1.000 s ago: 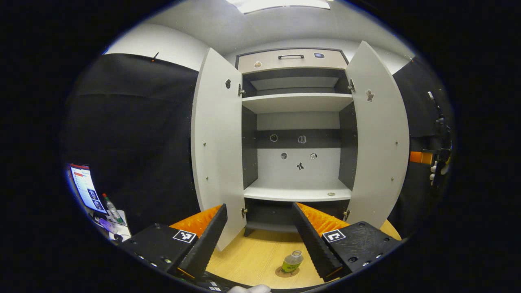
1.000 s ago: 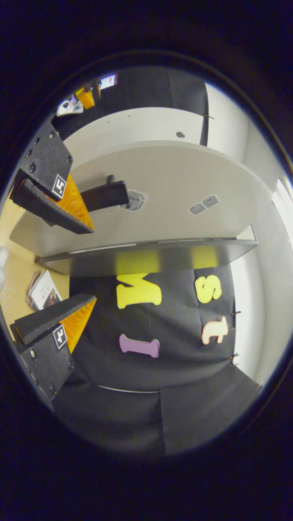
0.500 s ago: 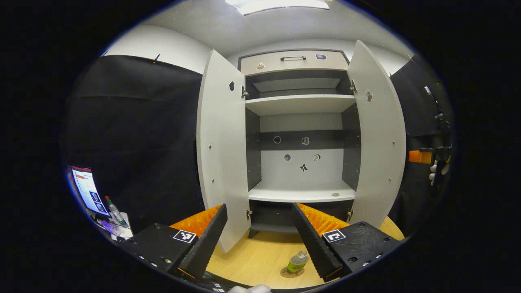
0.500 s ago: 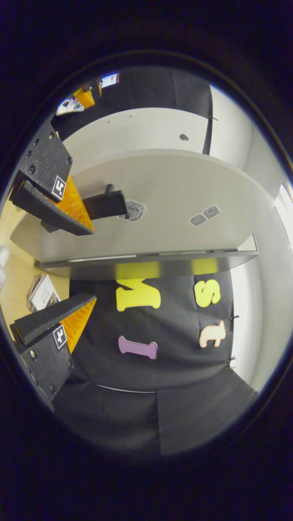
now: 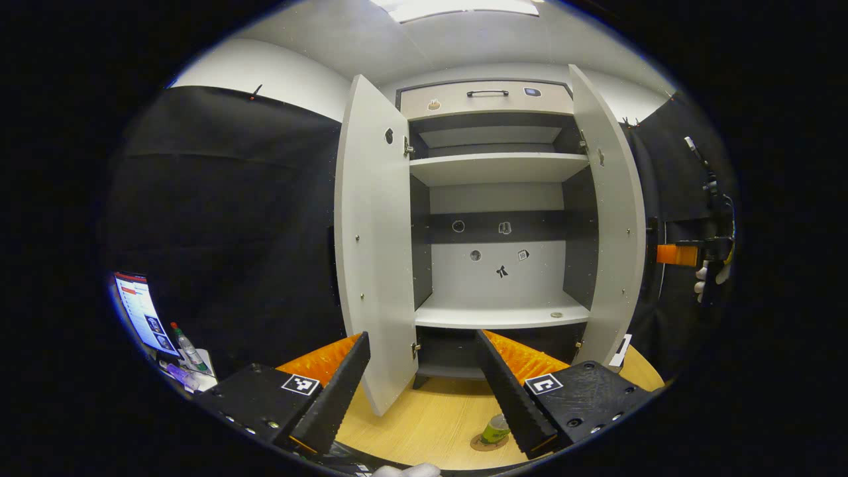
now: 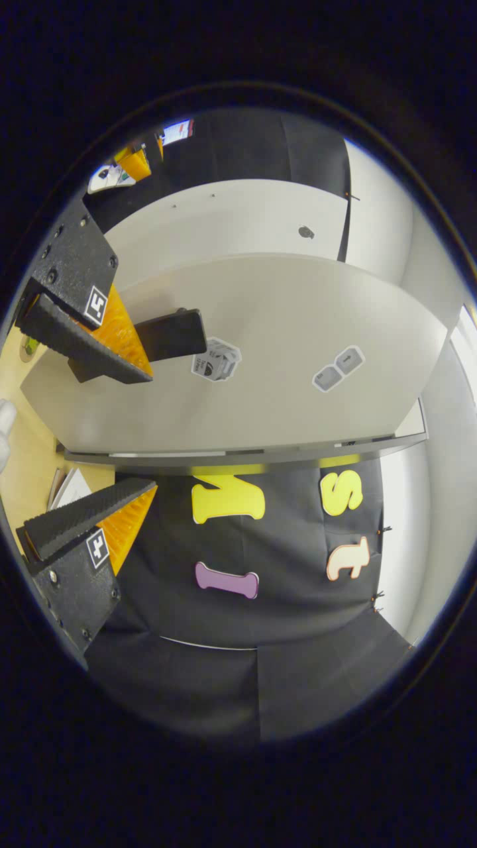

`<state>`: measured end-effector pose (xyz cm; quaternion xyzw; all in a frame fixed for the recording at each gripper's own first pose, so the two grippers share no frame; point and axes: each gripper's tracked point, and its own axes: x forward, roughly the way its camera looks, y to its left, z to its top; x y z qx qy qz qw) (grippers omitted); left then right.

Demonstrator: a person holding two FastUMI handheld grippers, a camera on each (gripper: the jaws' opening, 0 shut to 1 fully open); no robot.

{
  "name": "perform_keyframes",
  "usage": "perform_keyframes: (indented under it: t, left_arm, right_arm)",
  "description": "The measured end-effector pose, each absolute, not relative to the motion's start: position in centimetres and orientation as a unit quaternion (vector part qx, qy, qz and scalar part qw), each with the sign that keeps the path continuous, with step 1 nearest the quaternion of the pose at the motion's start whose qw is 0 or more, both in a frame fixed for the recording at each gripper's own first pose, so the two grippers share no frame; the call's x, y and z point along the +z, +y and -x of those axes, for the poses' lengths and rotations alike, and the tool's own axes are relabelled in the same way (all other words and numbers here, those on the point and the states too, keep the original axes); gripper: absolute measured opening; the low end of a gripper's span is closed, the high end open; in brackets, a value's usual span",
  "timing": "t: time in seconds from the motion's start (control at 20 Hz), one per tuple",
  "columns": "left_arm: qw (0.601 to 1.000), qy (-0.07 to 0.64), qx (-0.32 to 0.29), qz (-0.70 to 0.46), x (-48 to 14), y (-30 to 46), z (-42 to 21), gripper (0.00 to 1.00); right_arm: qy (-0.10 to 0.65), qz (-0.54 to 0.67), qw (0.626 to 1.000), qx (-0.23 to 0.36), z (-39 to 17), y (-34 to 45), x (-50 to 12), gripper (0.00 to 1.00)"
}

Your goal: Grasp the bottle in the cabinet with the left hand and place it on the coaster, then close the right door with the right hand and the left door with the left hand.

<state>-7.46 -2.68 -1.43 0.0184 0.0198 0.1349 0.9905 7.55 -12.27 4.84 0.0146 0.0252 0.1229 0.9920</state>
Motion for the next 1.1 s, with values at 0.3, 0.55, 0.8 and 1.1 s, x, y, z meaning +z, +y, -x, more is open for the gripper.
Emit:
perform_keyframes:
  t: [0.3,0.55,0.8,1.1]
  left_arm:
    - [0.992,0.015,0.119,-0.023,-1.1,-1.3,6.6,0.96]
    - [0.994,0.016,0.108,-0.02,-1.1,-0.2,6.0,0.96]
    - [0.995,0.01,0.096,-0.011,-0.9,0.5,5.2,0.97]
    - [0.997,0.007,0.07,-0.009,-0.8,0.7,3.9,0.96]
  right_arm:
    - [0.024,-0.018,0.991,0.131,-8.5,-8.6,4.7,0.96]
    - [0.008,-0.022,0.99,0.136,-9.1,-5.2,5.3,0.94]
    - [0.0,-0.007,0.994,0.11,-8.3,-5.8,5.3,0.96]
    - [0.011,-0.002,0.997,0.08,-6.6,-6.6,4.2,0.96]
